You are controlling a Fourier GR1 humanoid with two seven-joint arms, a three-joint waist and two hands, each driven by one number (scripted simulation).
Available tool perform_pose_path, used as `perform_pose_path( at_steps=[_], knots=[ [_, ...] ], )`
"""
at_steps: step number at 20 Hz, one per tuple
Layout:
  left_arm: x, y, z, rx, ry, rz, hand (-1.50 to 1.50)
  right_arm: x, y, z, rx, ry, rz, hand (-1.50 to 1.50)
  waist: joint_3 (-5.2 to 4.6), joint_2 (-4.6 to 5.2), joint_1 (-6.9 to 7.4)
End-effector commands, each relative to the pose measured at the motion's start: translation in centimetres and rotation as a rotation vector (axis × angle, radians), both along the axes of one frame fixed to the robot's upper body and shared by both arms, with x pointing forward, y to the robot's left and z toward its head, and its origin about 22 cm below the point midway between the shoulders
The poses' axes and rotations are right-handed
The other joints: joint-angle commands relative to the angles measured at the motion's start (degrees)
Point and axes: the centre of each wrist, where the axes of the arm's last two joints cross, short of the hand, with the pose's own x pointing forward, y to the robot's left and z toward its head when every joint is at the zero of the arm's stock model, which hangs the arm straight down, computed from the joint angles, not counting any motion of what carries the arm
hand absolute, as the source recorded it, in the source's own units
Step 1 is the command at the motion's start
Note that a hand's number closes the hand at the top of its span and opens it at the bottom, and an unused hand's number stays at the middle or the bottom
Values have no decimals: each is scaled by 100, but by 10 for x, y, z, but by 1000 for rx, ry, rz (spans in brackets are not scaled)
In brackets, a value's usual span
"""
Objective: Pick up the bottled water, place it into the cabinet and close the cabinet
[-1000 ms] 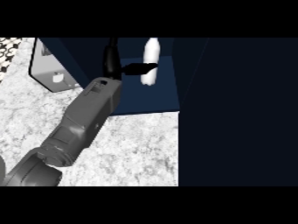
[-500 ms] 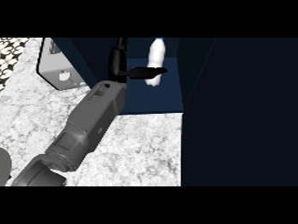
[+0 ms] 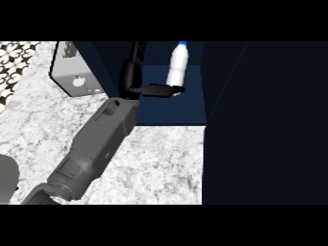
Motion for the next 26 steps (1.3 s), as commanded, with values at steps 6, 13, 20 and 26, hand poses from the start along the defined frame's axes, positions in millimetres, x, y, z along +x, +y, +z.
perform_pose_path(
  at_steps=[6, 13, 20, 26],
  knots=[
    [-35, 16, -4, -144, 56, -63, -150, 4, 11, 4, 3, 18, -32, -150, -23, -101, 324],
    [-107, 4, -15, -238, 72, -98, -150, -8, 9, 3, -1, 18, -4, -150, -22, -97, 307],
    [-183, 27, 33, -281, 51, -139, -150, -13, 10, 11, -17, -14, 19, -150, -20, -50, 183],
    [-241, 45, 53, -277, 39, -163, -150, -18, 9, 31, -148, -23, 164, 150, -25, -29, 103]
  ],
)
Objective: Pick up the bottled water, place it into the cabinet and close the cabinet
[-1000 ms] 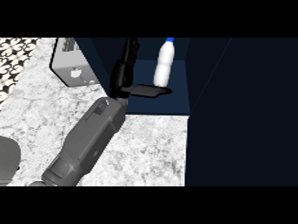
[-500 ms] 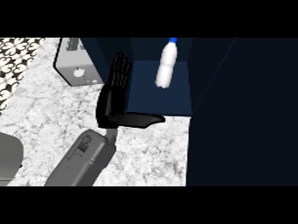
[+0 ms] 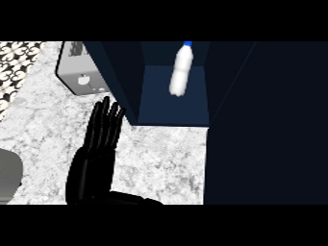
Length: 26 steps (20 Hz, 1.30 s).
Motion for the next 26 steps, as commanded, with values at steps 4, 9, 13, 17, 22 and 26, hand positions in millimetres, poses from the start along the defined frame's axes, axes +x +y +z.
perform_pose_path(
  at_steps=[4, 9, 13, 17, 22, 26],
  knots=[
    [-62, 22, 20, -30, -22, 65, -150, -11, -7, 11, -139, 28, 225, 150, -4, 16, -47],
    [-93, 49, 15, -25, -31, 104, -150, -17, 17, 35, -180, -32, 376, 150, -16, 14, 0],
    [-107, 76, 19, -5, -43, 109, -150, -17, 35, 41, -214, -81, 432, 150, -18, 15, -5],
    [-119, 97, 26, -30, -43, 120, -150, -23, 56, 49, -218, -110, 437, 150, -18, 15, -20],
    [-131, 113, 29, -29, -47, 113, -150, -15, 68, 47, -236, -102, 470, 150, -24, 30, 80],
    [-146, 122, 34, -49, -37, 115, -150, -11, 65, 55, -197, -74, 452, 150, -30, 44, 241]
  ],
)
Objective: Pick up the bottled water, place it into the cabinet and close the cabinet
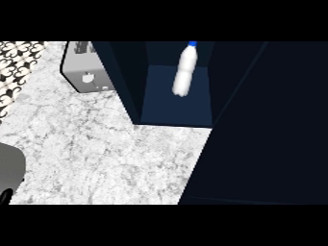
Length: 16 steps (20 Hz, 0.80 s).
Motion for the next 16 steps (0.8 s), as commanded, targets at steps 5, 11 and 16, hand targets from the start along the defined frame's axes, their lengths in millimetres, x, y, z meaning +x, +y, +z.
perform_pose_path(
  at_steps=[5, 11, 16],
  knots=[
    [-11, 18, 11, -29, -22, -23, -150, 10, 46, 5, 203, 114, 102, 150, 14, 90, 158],
    [-18, 39, 5, -17, -24, -22, -150, 39, 61, 11, 185, 106, 94, 150, 13, 70, 149],
    [-27, 54, 3, -37, -18, -16, -150, 78, 80, 21, 204, 130, 43, 150, 16, 87, 164]
  ],
)
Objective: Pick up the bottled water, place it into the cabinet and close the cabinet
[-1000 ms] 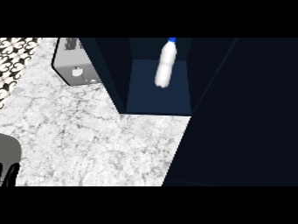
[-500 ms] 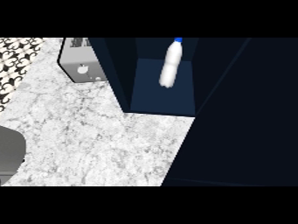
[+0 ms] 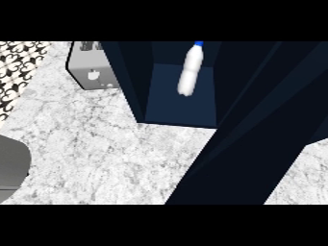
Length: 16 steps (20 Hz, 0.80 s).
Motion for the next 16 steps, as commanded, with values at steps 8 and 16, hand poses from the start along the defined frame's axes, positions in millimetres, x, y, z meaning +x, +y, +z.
perform_pose_path(
  at_steps=[8, 16],
  knots=[
    [-35, 27, 19, -76, -32, 18, -150, 93, 42, 23, 150, 152, 29, 150, 32, 5, -89],
    [-48, 59, 16, -72, -19, 46, -150, 173, 30, 51, 150, 157, 29, 150, 31, 13, -253]
  ],
)
